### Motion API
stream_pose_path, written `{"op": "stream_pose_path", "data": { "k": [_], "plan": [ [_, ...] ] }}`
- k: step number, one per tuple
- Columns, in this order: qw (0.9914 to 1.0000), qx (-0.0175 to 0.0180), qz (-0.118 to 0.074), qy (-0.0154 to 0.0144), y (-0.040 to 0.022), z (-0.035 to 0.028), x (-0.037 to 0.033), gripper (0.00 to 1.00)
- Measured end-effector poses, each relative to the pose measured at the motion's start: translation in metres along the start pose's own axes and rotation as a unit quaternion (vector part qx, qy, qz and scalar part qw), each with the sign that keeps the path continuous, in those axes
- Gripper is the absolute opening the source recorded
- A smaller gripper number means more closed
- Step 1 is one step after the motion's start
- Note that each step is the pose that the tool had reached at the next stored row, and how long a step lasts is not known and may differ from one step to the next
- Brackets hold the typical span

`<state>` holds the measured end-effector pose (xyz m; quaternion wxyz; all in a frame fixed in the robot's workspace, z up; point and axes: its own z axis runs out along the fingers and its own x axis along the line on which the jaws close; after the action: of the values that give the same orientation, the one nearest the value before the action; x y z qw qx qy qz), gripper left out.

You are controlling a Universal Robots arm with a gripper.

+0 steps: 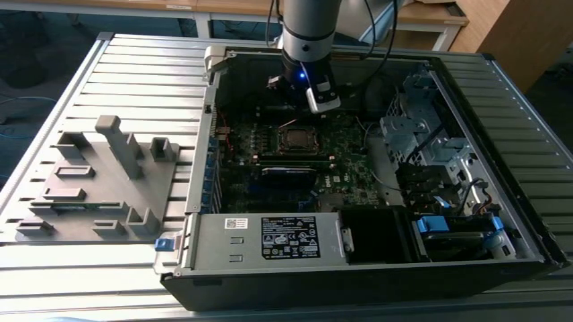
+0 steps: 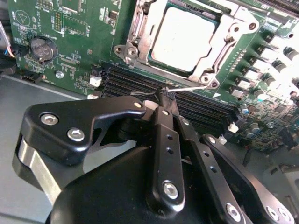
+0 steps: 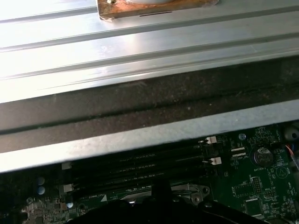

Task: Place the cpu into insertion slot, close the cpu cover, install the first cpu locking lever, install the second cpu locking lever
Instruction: 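Install the first cpu locking lever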

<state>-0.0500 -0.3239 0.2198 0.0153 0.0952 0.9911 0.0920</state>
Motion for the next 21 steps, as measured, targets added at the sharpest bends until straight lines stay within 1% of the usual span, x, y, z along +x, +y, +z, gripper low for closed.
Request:
{"op": "stream_pose_path", "data": {
  "k": [9, 21],
  "plan": [
    [0.99991, 0.0005, 0.013, -0.0026, 0.0024, 0.0040, 0.0004, 0.11],
    [0.99948, 0.0008, 0.032, -0.0060, 0.0032, 0.0079, -0.0024, 0.11]
  ]
}}
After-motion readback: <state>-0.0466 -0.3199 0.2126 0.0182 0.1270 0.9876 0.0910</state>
